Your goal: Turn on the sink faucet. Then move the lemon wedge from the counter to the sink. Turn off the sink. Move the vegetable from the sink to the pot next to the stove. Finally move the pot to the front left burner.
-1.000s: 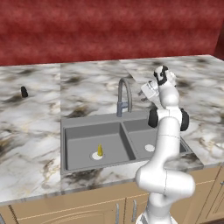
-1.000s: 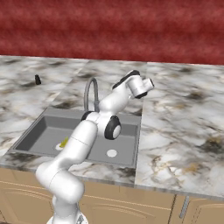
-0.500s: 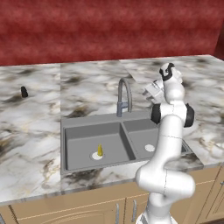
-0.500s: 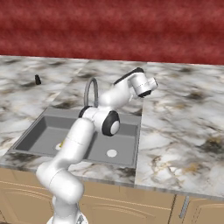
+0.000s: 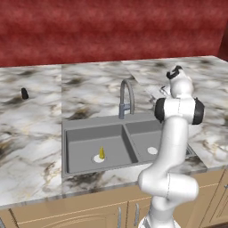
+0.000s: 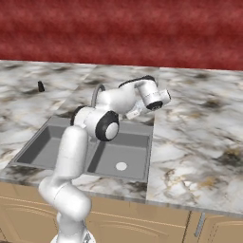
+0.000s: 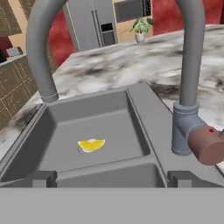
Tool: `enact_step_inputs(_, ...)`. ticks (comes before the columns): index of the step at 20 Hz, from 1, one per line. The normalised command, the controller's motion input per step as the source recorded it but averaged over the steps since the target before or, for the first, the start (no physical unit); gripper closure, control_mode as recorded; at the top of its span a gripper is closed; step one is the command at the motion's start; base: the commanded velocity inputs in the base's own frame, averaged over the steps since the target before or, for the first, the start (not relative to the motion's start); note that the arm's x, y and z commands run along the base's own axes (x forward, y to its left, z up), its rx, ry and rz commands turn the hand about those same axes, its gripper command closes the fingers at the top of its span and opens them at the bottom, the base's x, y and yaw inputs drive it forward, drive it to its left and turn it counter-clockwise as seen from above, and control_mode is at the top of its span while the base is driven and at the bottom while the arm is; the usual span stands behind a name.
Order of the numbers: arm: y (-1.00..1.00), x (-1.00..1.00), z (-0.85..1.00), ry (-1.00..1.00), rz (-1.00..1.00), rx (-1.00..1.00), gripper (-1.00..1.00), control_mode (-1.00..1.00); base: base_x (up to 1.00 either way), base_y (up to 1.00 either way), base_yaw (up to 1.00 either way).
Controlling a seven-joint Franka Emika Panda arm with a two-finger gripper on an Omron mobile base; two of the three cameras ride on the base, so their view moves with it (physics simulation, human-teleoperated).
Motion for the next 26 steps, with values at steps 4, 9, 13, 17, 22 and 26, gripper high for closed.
enact_step_inputs(4,0.29,-0.99,0.07,-0.01,-0.08,-0.01,-1.00,-1.00,0.00,0.00,0.00)
enact_step_inputs(9,0.30,-0.91,0.21,-0.01,-0.10,-0.04,-1.00,-1.00,0.00,0.00,0.00)
enact_step_inputs(13,0.28,-0.74,0.28,0.00,-0.09,-0.08,-1.00,-1.00,0.00,0.00,0.00)
enact_step_inputs(17,0.28,-0.71,0.28,0.00,-0.11,-0.09,-1.00,-1.00,0.00,0.00,0.00)
enact_step_inputs(22,0.31,-0.68,0.16,0.05,-0.14,-0.07,-1.00,-1.00,0.00,0.00,0.00)
enact_step_inputs(26,0.45,-0.50,0.01,0.18,-0.18,-0.10,-1.00,-1.00,0.00,0.00,0.00)
